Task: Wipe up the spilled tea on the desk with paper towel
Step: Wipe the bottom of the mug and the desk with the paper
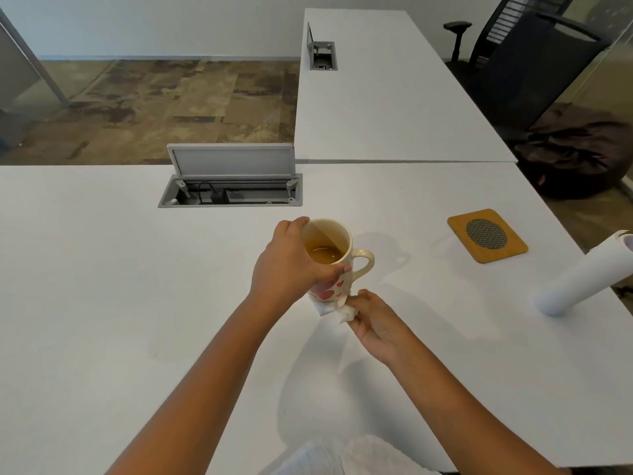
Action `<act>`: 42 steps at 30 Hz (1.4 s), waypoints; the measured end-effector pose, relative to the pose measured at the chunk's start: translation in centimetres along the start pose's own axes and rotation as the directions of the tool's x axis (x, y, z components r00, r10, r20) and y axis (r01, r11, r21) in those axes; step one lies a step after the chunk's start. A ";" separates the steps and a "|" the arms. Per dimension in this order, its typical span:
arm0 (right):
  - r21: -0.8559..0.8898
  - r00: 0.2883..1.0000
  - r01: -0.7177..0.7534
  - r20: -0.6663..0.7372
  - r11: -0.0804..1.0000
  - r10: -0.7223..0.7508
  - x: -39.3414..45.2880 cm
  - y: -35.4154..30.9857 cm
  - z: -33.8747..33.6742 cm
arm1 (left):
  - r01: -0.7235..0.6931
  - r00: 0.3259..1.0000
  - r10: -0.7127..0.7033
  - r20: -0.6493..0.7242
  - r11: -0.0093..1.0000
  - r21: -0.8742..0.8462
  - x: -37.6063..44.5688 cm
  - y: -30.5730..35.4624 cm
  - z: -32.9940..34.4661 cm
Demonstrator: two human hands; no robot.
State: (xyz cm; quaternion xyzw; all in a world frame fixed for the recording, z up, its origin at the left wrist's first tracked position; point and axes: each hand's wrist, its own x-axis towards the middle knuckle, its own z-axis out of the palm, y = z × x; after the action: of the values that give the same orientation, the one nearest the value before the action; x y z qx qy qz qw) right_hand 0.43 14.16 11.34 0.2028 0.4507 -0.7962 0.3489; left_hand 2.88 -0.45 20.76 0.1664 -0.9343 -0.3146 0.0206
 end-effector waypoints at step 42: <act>0.373 0.990 -0.079 0.142 0.925 0.028 -0.2 -0.2 -0.5 | -0.046 0.999 0.047 0.003 0.997 -0.062 0.8 -0.6 -0.8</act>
State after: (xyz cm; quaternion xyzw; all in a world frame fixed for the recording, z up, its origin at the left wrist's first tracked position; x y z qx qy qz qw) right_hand 0.43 14.68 11.30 0.2244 0.2591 -0.8700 0.3545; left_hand 2.46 -1.65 21.01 0.1433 -0.9277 -0.3432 0.0312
